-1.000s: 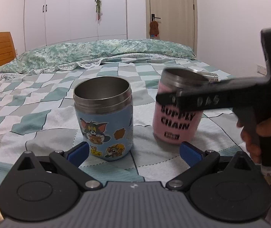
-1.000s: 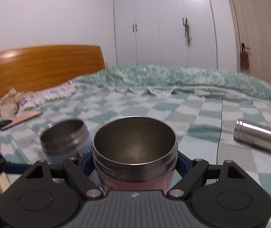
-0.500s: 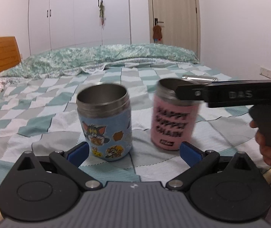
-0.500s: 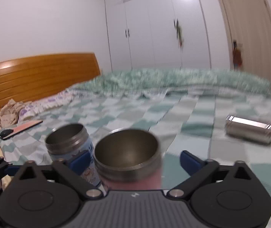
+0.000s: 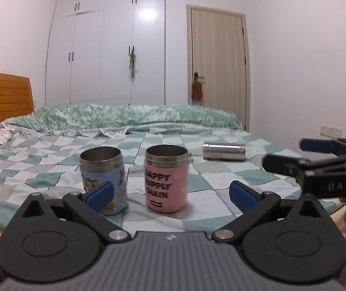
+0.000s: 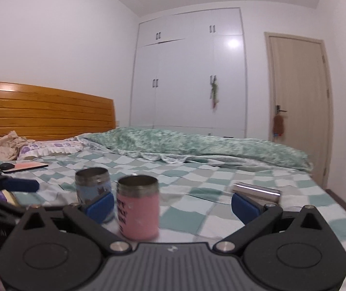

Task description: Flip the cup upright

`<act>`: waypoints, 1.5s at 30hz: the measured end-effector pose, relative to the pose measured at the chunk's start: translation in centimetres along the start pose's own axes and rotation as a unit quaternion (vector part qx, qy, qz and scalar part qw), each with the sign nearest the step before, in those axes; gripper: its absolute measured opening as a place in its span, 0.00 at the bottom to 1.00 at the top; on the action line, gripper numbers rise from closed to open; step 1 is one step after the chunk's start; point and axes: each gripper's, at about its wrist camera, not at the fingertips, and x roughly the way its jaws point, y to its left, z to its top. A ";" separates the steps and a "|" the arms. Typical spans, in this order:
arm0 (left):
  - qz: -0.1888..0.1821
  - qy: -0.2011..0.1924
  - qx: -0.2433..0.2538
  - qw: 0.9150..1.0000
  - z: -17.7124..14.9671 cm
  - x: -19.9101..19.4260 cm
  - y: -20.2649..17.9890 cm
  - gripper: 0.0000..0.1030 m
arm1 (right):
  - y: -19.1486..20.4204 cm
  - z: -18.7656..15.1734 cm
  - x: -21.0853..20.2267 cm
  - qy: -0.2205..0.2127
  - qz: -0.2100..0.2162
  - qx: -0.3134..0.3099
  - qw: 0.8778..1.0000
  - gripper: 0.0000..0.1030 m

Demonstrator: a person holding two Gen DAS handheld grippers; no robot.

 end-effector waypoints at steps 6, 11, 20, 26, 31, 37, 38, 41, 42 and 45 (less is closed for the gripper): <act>0.016 -0.014 -0.013 1.000 -2.5 -0.5 -2.0 1.00 | -1.4 -3.3 -4.6 -0.019 -0.050 -0.011 0.999 1.00; 0.042 -0.029 -0.005 0.999 -4.5 0.1 -3.0 1.00 | -2.5 -5.3 -6.2 -0.017 -0.076 -0.001 0.997 1.00; 0.042 -0.048 0.008 0.998 -4.9 -0.2 -3.8 1.00 | -3.1 -6.2 -6.6 -0.025 -0.093 0.002 0.995 1.00; 0.042 -0.050 0.011 0.998 -5.0 -0.2 -4.0 1.00 | -2.8 -6.3 -6.6 -0.030 -0.097 0.001 0.995 1.00; 0.040 -0.050 0.008 0.998 -5.0 -0.2 -3.9 1.00 | -2.6 -6.3 -6.5 -0.030 -0.098 -0.002 0.995 1.00; 0.039 -0.052 0.009 0.998 -5.1 -0.3 -3.9 1.00 | -2.7 -6.3 -6.4 -0.030 -0.097 -0.002 0.995 1.00; 0.040 -0.052 0.008 0.998 -5.0 -0.3 -3.9 1.00 | -2.6 -6.3 -6.4 -0.029 -0.098 -0.003 0.995 1.00; 0.039 -0.053 0.008 0.998 -5.0 -0.3 -3.9 1.00 | -2.6 -6.3 -6.4 -0.029 -0.098 -0.003 0.995 1.00; 0.039 -0.053 0.008 0.998 -5.0 -0.3 -3.9 1.00 | -2.6 -6.3 -6.4 -0.029 -0.098 -0.003 0.995 1.00; 0.038 -0.055 0.009 0.998 -5.0 -0.4 -4.0 1.00 | -2.6 -6.3 -6.4 -0.029 -0.098 -0.003 0.995 1.00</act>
